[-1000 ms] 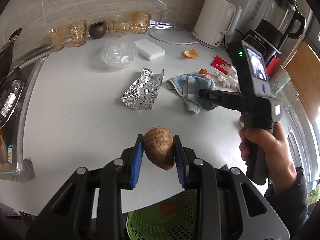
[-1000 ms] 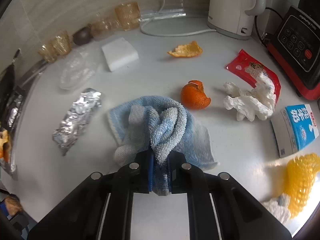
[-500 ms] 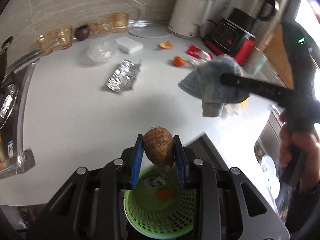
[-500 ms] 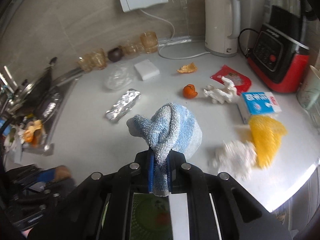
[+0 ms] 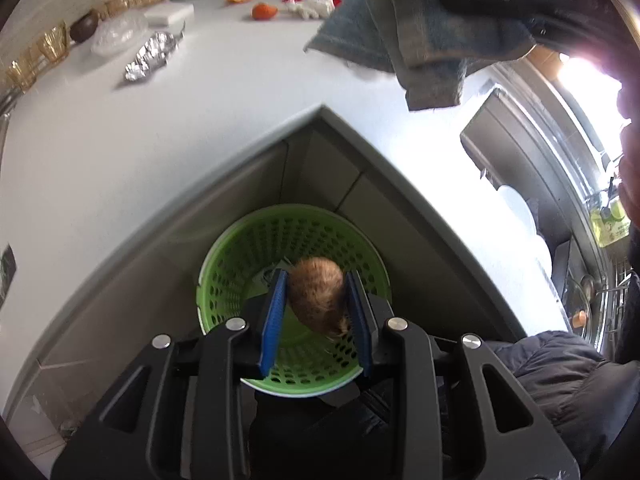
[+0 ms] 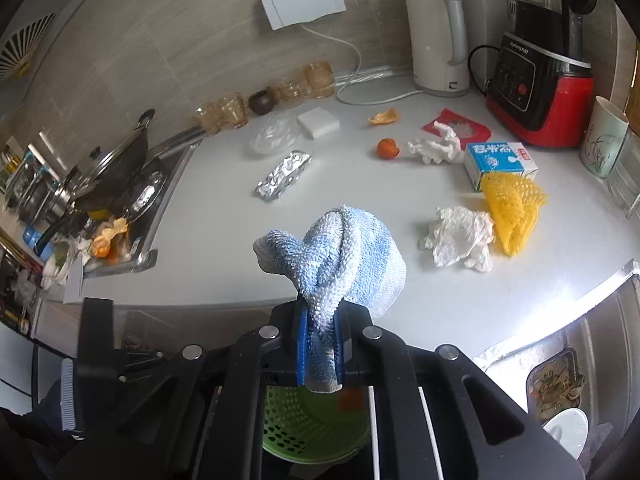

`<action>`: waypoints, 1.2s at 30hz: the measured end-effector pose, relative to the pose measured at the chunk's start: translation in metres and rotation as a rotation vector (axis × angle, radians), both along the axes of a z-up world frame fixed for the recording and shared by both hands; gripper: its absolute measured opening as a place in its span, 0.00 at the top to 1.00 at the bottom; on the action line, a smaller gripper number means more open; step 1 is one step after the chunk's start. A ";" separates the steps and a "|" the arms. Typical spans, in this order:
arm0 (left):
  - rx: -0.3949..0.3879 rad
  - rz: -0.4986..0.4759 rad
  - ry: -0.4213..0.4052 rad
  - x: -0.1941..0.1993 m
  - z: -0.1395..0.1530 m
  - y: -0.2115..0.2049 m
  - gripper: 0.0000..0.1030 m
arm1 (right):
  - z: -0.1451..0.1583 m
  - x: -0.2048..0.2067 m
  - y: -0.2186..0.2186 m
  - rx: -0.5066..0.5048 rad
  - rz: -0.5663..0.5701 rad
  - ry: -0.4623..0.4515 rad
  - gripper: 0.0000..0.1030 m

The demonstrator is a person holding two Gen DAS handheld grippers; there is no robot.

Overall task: Collect trash
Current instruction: 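Drop the taro into the green basket with the left tool while the right tool drops the towel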

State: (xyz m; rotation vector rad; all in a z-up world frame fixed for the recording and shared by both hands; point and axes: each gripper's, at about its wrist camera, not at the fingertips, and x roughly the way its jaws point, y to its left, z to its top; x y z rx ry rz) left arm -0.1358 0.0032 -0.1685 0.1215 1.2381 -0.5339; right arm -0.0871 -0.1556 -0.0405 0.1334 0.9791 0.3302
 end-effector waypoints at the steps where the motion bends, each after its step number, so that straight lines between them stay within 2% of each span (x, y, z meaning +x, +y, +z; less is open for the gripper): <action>1: 0.000 0.003 0.004 -0.001 0.000 0.000 0.62 | 0.000 -0.002 0.000 0.003 0.004 0.001 0.90; 2: 0.002 0.012 0.000 -0.002 0.001 0.000 0.58 | -0.001 -0.004 0.000 0.010 0.008 0.003 0.90; 4: 0.004 0.033 -0.026 -0.002 0.007 0.003 0.41 | -0.001 -0.007 0.002 0.024 0.022 0.008 0.90; 9: 0.011 0.107 -0.091 0.004 0.027 0.018 0.27 | -0.001 -0.018 0.012 0.024 0.079 0.017 0.90; 14: 0.028 0.281 -0.167 0.023 0.050 0.045 0.22 | -0.012 -0.033 0.025 -0.013 0.149 0.053 0.90; 18: 0.069 0.409 -0.218 0.037 0.064 0.063 0.12 | -0.029 -0.041 0.037 -0.047 0.200 0.103 0.89; 24: 0.094 0.457 -0.233 0.052 0.071 0.071 0.12 | -0.054 -0.048 0.056 -0.077 0.256 0.174 0.89; 27: 0.098 0.460 -0.235 0.052 0.071 0.072 0.12 | -0.066 -0.048 0.063 -0.093 0.275 0.212 0.81; 31: 0.085 0.465 -0.228 0.059 0.071 0.073 0.12 | -0.072 -0.045 0.066 -0.097 0.249 0.227 0.42; 36: 0.090 0.462 -0.235 0.064 0.071 0.073 0.12 | -0.062 -0.032 0.064 -0.104 0.200 0.189 0.24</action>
